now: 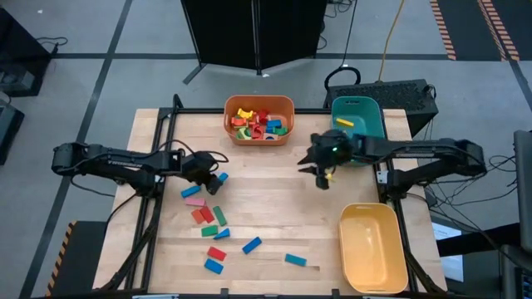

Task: Sort blocks by size
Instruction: Put the blue rectangular block into the green bin

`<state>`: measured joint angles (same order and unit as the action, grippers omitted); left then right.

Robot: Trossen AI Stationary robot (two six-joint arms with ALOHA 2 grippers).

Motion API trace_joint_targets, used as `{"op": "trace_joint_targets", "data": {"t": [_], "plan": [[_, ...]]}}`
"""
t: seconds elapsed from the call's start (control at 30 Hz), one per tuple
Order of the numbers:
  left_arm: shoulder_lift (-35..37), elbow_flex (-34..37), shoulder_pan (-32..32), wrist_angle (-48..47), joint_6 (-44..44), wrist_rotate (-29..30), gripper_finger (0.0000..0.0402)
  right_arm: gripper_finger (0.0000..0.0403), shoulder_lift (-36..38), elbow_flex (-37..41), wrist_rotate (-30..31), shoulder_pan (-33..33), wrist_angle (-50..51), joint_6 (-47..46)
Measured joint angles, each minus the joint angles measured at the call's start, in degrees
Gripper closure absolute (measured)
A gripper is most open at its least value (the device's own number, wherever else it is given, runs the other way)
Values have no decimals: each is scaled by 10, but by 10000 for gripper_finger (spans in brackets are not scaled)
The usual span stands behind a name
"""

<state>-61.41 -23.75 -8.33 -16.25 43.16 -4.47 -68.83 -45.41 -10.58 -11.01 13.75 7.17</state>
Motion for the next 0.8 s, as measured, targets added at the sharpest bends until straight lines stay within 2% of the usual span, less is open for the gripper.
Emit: {"op": "trace_joint_targets", "data": {"t": [0.27,0.5,0.8], "plan": [[0,0,3,86,-31,-52,306,303,-109,0,0,40,-162,89],[-4,0,3,152,-35,-85,306,302,-171,0,0,62,-243,137],[-76,-1,3,283,-36,-161,305,302,-235,0,0,88,-408,191]]}}
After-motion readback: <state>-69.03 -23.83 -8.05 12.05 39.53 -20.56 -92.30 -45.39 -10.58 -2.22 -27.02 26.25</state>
